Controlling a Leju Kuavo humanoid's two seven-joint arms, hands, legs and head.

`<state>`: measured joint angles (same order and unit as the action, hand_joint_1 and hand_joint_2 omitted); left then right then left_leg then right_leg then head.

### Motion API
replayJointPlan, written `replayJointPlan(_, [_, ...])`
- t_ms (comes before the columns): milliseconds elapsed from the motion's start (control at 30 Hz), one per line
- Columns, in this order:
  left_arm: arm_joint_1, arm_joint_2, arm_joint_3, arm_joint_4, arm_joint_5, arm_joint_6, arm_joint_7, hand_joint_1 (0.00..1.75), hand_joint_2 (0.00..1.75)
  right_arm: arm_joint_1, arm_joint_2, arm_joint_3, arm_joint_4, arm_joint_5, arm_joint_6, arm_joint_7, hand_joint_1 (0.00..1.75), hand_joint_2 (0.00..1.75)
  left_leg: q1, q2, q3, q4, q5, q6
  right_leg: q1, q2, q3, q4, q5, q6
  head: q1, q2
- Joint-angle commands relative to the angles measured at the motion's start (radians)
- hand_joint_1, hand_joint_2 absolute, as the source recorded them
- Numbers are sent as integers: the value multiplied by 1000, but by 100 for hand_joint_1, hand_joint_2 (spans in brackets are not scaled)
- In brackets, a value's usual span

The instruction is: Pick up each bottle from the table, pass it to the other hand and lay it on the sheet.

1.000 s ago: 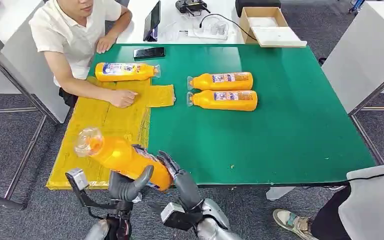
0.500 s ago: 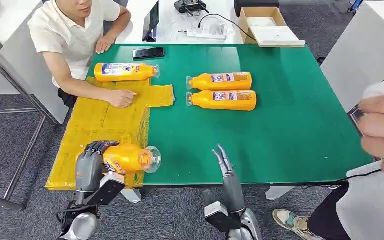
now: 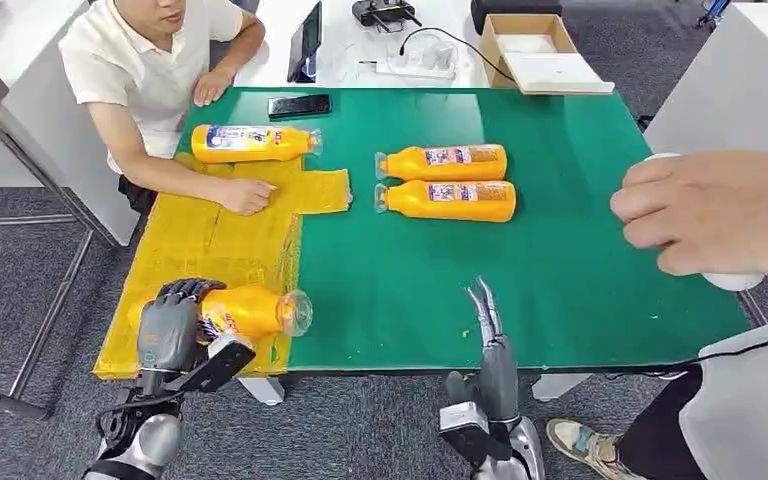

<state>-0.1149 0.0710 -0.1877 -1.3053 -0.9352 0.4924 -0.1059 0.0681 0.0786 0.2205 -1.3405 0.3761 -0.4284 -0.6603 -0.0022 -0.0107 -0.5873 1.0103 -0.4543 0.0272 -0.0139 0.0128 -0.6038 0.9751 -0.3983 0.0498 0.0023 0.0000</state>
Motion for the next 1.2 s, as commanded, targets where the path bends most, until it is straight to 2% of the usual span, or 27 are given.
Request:
replayJointPlan(33, [-381, 41, -54, 556, -170, -209, 100, 72, 175, -49, 41, -27, 35, 1, 71, 3, 0, 0, 1, -3, 1, -1, 2, -2, 1, -4, 2, 0, 0, -2, 0, 0])
replayJointPlan(133, [-465, 7, -72, 692, -190, -251, 118, 124, 175, -74, 52, -2, 86, 3, 83, 0, 0, 0, 1, -3, 2, -1, 2, -2, 1, -5, 2, 0, 0, -2, 0, 0])
replayJointPlan(233, [-497, -6, -82, 749, -197, -279, 130, 134, 175, -84, 58, 7, 112, 3, 83, 1, 0, 0, 1, -3, 3, -1, 3, -3, 2, -5, 4, 0, 0, -2, 0, 0])
replayJointPlan(267, [-511, -13, -84, 778, -194, -299, 131, 154, 175, -91, 59, 11, 128, 2, 85, 1, 0, 0, 1, -1, 3, -1, 3, -3, 1, -2, 3, 1, 1, -1, -1, 0])
replayJointPlan(333, [-523, -20, -91, 807, -201, -293, 152, 175, 175, -95, 61, 18, 153, -3, 89, 0, 0, 0, 1, -1, 5, -2, 3, -3, 1, -3, 5, 0, 0, -1, 0, 0])
replayJointPlan(400, [-523, -27, -85, 831, -184, -310, 139, 175, 175, -99, 62, 19, 177, -10, 90, -3, 0, 0, 1, -1, 6, -2, 3, -3, 1, -2, 7, 0, 0, -2, 0, 0])
replayJointPlan(500, [-512, -29, -85, 833, -162, -326, 111, 164, 175, -106, 63, 16, 209, -20, 83, -9, 0, 0, 1, 0, 7, -2, 3, -3, 1, -1, 8, 0, 1, -2, 0, 0])
replayJointPlan(700, [-512, -29, -85, 833, -162, -326, 111, 164, 175, -106, 63, 16, 209, -20, 83, -9, 0, 0, 1, -3, 9, -2, 4, -3, 0, -2, 9, 0, 1, -2, 0, 0])
replayJointPlan(733, [-512, -29, -85, 833, -162, -326, 111, 3, 175, -106, 63, 16, 209, -20, 83, -9, 0, 0, 1, -2, 8, -2, 4, -3, 0, -1, 9, 0, 1, -2, 0, 0])
replayJointPlan(767, [-494, -35, -51, 790, -41, -425, -48, 0, 175, -113, 65, 16, 225, -26, 89, -10, 0, 0, 0, -3, 9, -2, 4, -4, 0, -1, 10, 1, 1, -2, 0, 0])
replayJointPlan(833, [-454, -26, -53, 700, 50, -494, -105, 0, 175, -126, 67, 20, 260, -37, 88, -28, 0, 0, 1, -2, 10, -2, 4, -4, 1, -1, 11, 0, 1, -3, 0, 0])
replayJointPlan(900, [-389, 1, -61, 546, 242, -636, -191, 0, 175, -141, 65, 32, 289, -52, 84, -38, 0, 0, 1, 1, 12, -3, 4, -4, 1, 1, 12, 0, 2, -3, -1, 0])
replayJointPlan(967, [-356, 40, -113, 436, 320, -659, -195, 0, 175, -145, 58, 44, 294, -69, 70, -38, 0, 0, 0, 3, 13, -3, 4, -4, 0, 3, 12, -1, 2, -3, 0, 0])
replayJointPlan(1033, [-344, 73, -164, 357, 395, -662, -187, 0, 175, -146, 51, 49, 293, -84, 61, -38, 0, 0, 1, -1, 11, -1, 3, -3, 0, 0, 12, 2, 1, -2, 0, 0])
replayJointPlan(1200, [-329, 86, -174, 305, 465, -655, -192, 0, 175, -147, 49, 48, 293, -91, 61, -38, 0, 0, 1, -2, 8, -1, 3, -4, 1, -1, 9, 2, 0, -3, 0, 0])
